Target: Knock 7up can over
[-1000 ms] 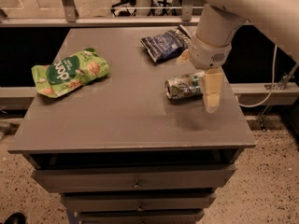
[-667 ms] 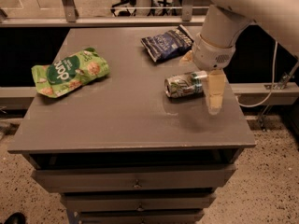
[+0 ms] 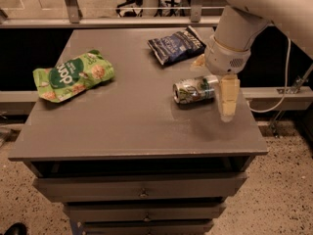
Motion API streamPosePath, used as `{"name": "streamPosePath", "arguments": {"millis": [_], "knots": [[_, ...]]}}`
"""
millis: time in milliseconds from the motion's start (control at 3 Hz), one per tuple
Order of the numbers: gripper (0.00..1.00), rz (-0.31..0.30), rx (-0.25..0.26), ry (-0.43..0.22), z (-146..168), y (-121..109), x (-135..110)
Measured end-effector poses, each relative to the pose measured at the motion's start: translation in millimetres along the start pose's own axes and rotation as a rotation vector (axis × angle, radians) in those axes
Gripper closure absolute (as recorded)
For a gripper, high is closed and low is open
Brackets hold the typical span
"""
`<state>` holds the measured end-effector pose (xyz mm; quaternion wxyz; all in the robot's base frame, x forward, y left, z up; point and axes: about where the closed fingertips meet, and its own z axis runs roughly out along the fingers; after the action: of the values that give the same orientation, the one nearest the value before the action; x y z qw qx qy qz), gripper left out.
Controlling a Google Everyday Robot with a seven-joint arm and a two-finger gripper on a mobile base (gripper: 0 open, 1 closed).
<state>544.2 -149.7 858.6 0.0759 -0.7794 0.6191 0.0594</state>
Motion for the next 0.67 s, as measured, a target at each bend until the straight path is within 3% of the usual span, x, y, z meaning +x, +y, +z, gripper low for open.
{"name": "streamPosePath", "arguments": {"millis": [333,667], "knots": [[0.00,0.018,0.009,-0.023,-3.1,0.3,2.4],[0.00,0.103,0.048,-0.159,-16.8,-4.2,14.0]]}}
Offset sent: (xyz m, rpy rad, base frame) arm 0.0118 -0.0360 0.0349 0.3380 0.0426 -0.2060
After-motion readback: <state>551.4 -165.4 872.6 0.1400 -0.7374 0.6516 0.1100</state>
